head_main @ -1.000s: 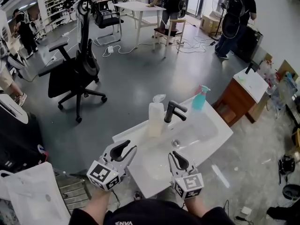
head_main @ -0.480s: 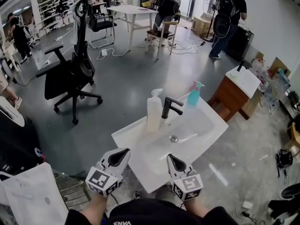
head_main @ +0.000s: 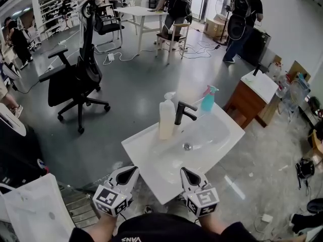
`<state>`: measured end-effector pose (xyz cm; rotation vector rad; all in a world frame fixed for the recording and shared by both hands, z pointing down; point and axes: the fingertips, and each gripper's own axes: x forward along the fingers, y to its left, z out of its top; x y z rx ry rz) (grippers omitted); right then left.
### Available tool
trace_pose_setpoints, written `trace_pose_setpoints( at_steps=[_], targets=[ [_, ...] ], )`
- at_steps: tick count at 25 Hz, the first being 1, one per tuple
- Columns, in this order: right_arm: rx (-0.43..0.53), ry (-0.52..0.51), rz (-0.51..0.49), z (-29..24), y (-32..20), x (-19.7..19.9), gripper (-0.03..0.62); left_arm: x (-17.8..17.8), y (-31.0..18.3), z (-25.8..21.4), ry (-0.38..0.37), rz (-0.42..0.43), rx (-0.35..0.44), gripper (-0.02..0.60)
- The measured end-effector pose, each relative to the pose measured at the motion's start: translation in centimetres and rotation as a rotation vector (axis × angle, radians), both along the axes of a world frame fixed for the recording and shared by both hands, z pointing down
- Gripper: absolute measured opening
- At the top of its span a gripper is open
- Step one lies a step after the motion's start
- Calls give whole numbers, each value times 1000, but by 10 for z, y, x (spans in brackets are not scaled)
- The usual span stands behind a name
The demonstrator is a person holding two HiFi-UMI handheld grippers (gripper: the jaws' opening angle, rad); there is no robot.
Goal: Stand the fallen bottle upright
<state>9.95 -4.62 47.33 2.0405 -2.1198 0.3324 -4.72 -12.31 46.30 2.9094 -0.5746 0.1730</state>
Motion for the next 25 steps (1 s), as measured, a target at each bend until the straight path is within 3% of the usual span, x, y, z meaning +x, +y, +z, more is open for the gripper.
trace_pose_setpoints(
  at_steps=[25],
  targets=[
    [13,-27,31,2,9,-18,2,-8,16,1,8,19,7,20]
  ],
)
